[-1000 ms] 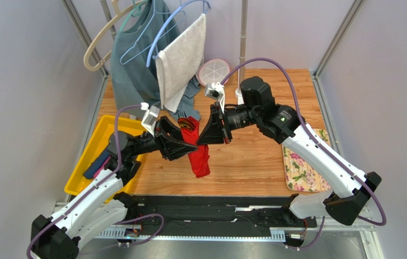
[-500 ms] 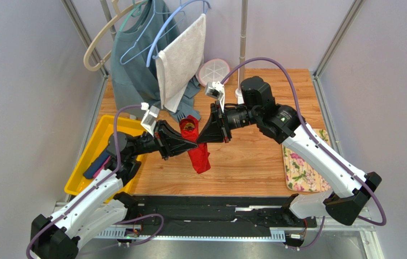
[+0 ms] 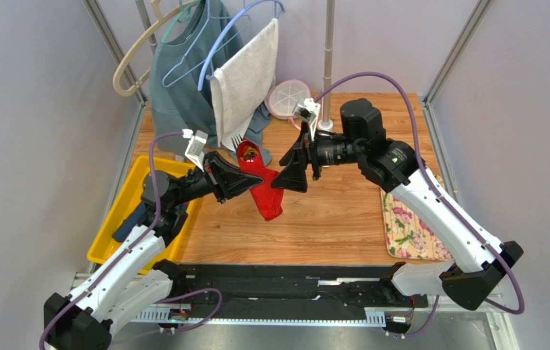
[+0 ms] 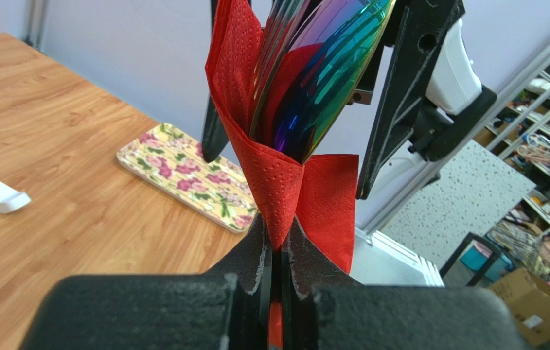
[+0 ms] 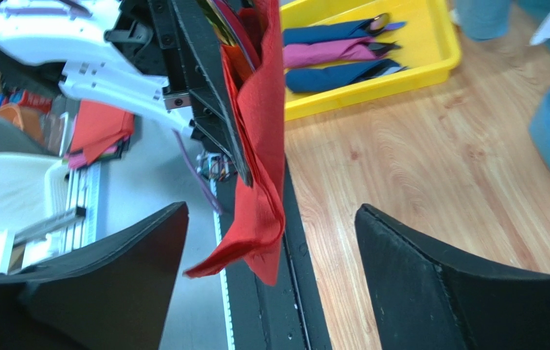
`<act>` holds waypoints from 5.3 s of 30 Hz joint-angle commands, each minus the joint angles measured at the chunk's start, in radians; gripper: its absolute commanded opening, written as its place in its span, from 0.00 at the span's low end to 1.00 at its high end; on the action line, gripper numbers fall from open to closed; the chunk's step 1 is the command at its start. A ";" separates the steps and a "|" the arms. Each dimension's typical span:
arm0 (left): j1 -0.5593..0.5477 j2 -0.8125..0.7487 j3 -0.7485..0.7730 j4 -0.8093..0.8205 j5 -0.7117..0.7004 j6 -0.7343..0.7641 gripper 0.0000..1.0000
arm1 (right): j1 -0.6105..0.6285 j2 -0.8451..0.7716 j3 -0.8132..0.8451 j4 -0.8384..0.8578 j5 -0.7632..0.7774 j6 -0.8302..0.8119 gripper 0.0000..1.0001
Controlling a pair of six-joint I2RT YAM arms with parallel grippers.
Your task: Place the utensils on the paper napkin and roll it up
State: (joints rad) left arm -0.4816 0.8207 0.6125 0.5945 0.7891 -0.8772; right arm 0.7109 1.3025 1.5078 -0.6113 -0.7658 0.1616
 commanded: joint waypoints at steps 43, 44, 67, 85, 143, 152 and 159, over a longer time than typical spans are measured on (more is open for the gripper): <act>0.067 0.046 0.170 -0.188 -0.177 0.030 0.00 | -0.131 -0.086 -0.069 0.024 0.068 0.096 0.83; 0.070 0.051 0.174 -0.194 -0.186 0.024 0.00 | -0.131 -0.092 -0.078 0.036 0.041 0.096 0.81; 0.094 0.081 0.176 -0.176 -0.156 -0.066 0.00 | 0.058 -0.055 -0.115 0.116 0.180 -0.149 0.65; 0.104 0.070 0.162 -0.170 -0.159 -0.074 0.00 | 0.105 -0.072 -0.136 0.010 0.195 -0.186 0.00; 0.107 0.063 0.167 -0.041 0.015 -0.123 0.00 | -0.042 0.107 0.000 0.122 -0.162 0.007 0.19; 0.107 0.061 0.165 -0.076 -0.022 -0.094 0.03 | -0.042 0.083 -0.023 0.175 -0.187 0.074 0.00; 0.106 0.078 0.170 -0.062 -0.031 -0.101 0.24 | -0.042 0.072 -0.064 0.271 -0.207 0.202 0.00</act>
State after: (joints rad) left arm -0.3782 0.9104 0.7471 0.4633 0.7872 -0.9794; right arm 0.6662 1.4124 1.4651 -0.4294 -0.9344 0.2829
